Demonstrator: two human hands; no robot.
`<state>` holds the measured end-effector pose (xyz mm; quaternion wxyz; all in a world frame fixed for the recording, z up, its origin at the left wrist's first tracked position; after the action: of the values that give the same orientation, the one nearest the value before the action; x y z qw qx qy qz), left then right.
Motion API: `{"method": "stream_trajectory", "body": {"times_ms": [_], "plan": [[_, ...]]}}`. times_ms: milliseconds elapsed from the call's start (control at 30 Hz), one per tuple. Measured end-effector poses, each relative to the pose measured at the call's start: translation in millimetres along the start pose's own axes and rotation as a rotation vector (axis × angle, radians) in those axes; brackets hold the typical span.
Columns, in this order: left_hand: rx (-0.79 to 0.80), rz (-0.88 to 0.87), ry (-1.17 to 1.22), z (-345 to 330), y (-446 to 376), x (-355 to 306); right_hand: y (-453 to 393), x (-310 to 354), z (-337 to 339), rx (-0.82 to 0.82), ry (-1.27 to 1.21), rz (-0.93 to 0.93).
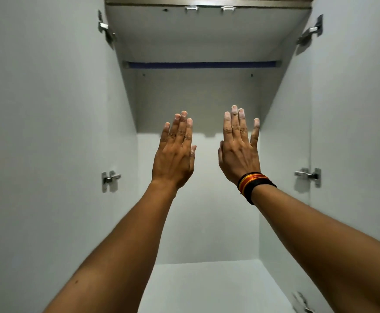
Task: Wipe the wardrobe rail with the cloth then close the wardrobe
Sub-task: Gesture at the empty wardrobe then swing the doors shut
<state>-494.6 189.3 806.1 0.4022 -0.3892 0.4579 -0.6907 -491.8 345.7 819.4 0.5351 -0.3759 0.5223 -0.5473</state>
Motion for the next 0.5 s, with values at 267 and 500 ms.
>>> {"method": "stream_trajectory", "body": {"times_ms": [267,500], "plan": [[0.003,-0.068,0.163,-29.3,-20.4,-66.1,7.2,-66.1,14.7,-0.013,0.065,-0.088],[-0.062,-0.426,0.382,-8.0,-64.8,-213.3,81.5,-221.4,126.1,-0.477,-0.033,-0.527]]}}
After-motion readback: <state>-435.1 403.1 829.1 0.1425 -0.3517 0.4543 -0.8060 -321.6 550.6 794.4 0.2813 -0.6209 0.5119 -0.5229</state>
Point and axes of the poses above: each hand's wrist, its own y-axis away from the middle knuckle, its own z-axis out of the back of the hand, x = y × z, the point moved 6 cm from there along -y, towards the middle knuckle, and after that the axes turned 10 degrees about y, right-handed, at the moved point
